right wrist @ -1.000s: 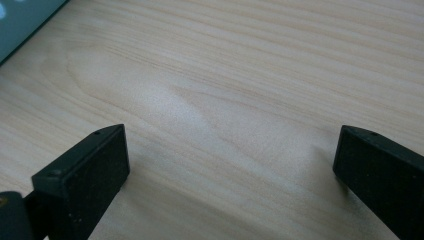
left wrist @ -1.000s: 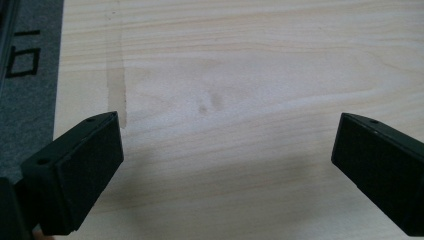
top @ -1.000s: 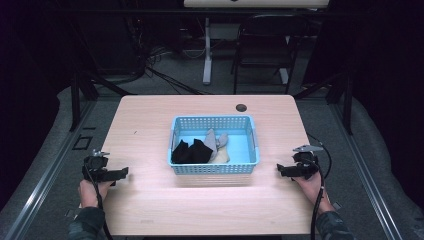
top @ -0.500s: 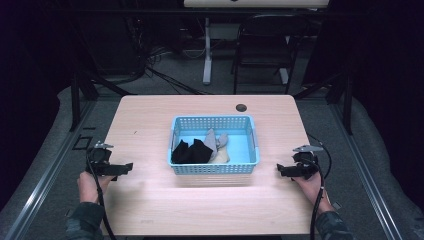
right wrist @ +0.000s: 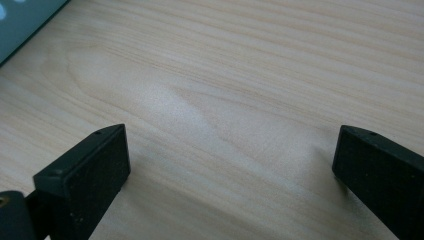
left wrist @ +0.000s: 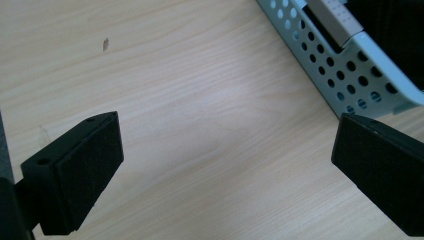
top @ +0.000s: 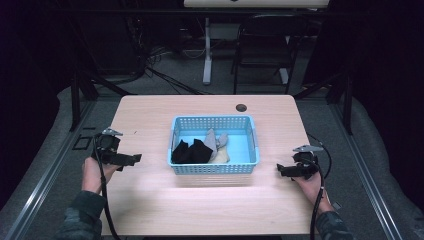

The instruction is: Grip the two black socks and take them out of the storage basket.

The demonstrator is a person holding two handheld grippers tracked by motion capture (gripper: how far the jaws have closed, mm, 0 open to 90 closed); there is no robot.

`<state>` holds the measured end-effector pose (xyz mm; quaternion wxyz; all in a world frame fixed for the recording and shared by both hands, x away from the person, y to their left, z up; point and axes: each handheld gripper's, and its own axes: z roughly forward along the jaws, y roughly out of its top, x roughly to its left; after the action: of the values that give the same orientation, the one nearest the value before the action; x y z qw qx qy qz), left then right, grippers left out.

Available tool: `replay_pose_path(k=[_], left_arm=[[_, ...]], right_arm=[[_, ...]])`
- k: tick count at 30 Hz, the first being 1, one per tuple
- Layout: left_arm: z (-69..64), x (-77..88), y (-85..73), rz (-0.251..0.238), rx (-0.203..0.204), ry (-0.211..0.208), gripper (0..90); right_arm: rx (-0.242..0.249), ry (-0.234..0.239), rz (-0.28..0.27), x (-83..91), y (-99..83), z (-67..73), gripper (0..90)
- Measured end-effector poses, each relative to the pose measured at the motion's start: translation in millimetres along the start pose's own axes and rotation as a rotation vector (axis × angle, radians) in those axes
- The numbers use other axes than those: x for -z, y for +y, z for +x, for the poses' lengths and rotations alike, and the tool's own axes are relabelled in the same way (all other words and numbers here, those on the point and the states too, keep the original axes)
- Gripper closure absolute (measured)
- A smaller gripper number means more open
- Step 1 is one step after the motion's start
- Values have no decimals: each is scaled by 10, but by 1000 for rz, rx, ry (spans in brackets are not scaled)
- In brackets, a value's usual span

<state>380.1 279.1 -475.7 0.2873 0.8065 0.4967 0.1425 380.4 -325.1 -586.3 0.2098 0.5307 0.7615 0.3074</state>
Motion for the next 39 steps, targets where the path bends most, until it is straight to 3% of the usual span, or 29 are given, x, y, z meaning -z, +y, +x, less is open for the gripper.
replay_pose_path(k=[9,13,19,22,30,39], left_arm=[[-267,64,368,6,-100,-3,1],[-443,56,575,11,-161,-21,1],[-648,8,805,30,-216,-42,1],[-767,-50,915,45,-254,-37,2],[-1038,-283,1127,98,-322,-79,10],[-1247,-656,1225,197,-356,-143,70]], right_arm=[[1,0,1,1,0,0,13],[2,-3,2,2,-1,0,14],[2,-3,2,2,-1,0,14],[1,0,0,2,-1,0,14],[3,-2,2,2,0,-2,15],[-3,3,-7,-2,-4,2,16]])
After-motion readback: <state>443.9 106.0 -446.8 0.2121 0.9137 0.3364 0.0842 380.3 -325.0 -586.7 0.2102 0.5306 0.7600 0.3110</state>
